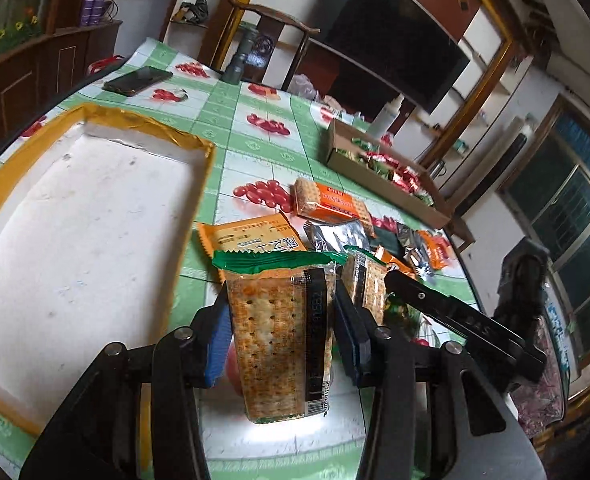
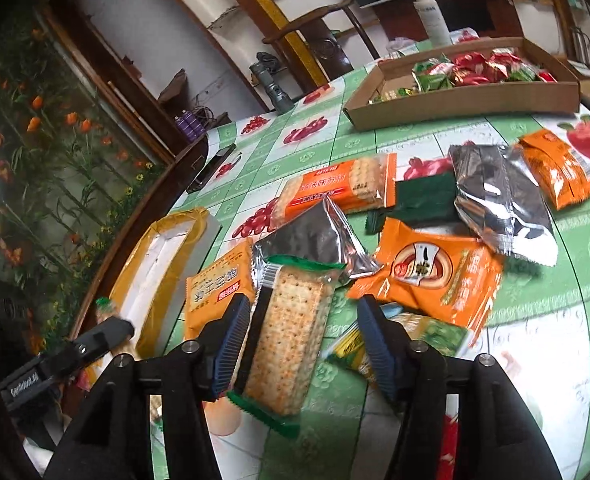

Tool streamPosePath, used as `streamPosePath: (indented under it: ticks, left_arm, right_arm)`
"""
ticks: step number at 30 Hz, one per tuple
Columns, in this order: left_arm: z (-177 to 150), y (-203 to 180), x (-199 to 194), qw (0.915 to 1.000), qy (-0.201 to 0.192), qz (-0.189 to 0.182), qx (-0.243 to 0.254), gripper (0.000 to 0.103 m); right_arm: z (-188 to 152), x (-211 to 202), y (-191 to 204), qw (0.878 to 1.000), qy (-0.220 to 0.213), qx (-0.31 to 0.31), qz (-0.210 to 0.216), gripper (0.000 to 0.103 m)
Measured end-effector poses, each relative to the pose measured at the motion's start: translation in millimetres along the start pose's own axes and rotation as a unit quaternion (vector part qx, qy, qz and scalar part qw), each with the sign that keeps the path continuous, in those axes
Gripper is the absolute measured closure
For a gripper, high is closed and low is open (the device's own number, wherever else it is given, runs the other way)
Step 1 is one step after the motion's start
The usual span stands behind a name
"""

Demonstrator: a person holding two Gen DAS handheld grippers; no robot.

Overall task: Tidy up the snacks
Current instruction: 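Carry the cracker pack with the left gripper into the white tray and release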

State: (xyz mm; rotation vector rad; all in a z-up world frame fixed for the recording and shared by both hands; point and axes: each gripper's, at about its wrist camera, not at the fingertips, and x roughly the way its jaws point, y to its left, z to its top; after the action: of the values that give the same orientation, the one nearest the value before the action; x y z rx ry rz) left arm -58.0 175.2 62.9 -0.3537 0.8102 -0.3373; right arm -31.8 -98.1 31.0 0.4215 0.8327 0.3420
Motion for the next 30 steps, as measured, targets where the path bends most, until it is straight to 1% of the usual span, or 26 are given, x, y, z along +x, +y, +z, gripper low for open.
streamPosePath:
  ticks: [1,4,5,7,9,10,12,13,14,15,16,20,23,26,30]
  left_arm:
    - [-1.3,1.7,-4.6,1.0,-0.005,-0.002,-0.001,0.06]
    - [-3.3,6.7,-16.2,0.9998,-0.018,-0.006,0.0,0.06]
    - [-3.7,9.1,-21.6,0.9997,-0.024,-0.008,0.0,0.06]
    - [-3.8,14.5,-30.1,0.9994,-0.033,-0.008,-0.002,0.06]
    - [-3.1,22.2,-38.7,0.999,-0.044,-0.002,-0.005,0.06]
    - [-2.5,26.3,-42.6,0.9988,-0.049,0.002,-0.006,0.06]
    - [-1.3,37.1,-49.5,0.9982,-0.058,0.009,-0.014,0.06]
    - [-1.3,41.8,-52.0,0.998,-0.06,0.011,-0.017,0.059]
    - [-0.3,47.9,-55.1,0.9977,-0.062,0.016,-0.02,0.059]
    - [0.7,53.1,-57.5,0.9974,-0.065,0.021,-0.022,0.059]
    - [1.9,58.4,-59.3,0.997,-0.068,0.027,-0.025,0.059]
    - [4.6,83.7,-65.8,0.9953,-0.072,0.046,-0.045,0.059]
    - [6.2,98.8,-59.5,0.9942,-0.062,0.067,-0.056,0.059]
    - [7.7,109.3,-50.0,0.9921,-0.053,0.098,-0.057,0.059]
    - [8.2,122.5,-42.4,0.9879,-0.048,0.136,-0.058,0.059]
  right_arm:
    - [-0.7,1.0,2.2,1.0,0.001,0.0,-0.006,0.04]
    - [-3.8,7.5,16.3,0.999,0.01,-0.018,-0.034,0.04]
    - [-4.5,9.9,24.6,0.998,0.01,-0.033,-0.053,0.04]
    - [-5.8,11.4,35.8,0.995,0.004,-0.053,-0.08,0.04]
    - [-5.7,18.2,48.8,0.99,0.007,-0.075,-0.119,0.04]
    - [-5.4,23.9,51.6,0.987,0.015,-0.081,-0.134,0.038]
    - [-5.9,40.0,53.9,0.983,0.042,-0.09,-0.158,0.038]
    - [-7.4,43.5,53.2,0.982,0.046,-0.09,-0.161,0.041]
    - [-8.8,45.6,53.9,0.981,0.046,-0.093,-0.167,0.048]
    - [-9.8,45.8,55.7,0.98,0.045,-0.095,-0.171,0.051]
    - [-10.5,44.8,56.6,0.98,0.044,-0.094,-0.168,0.055]
    - [-12.5,32.8,61.6,0.982,0.035,-0.089,-0.161,0.056]
    - [-11.8,17.5,68.9,0.986,0.024,-0.077,-0.146,0.056]
    - [-9.5,9.9,86.2,0.991,0.026,-0.076,-0.11,0.056]
    - [-12.6,18.2,124.0,0.993,0.052,-0.093,-0.05,0.056]
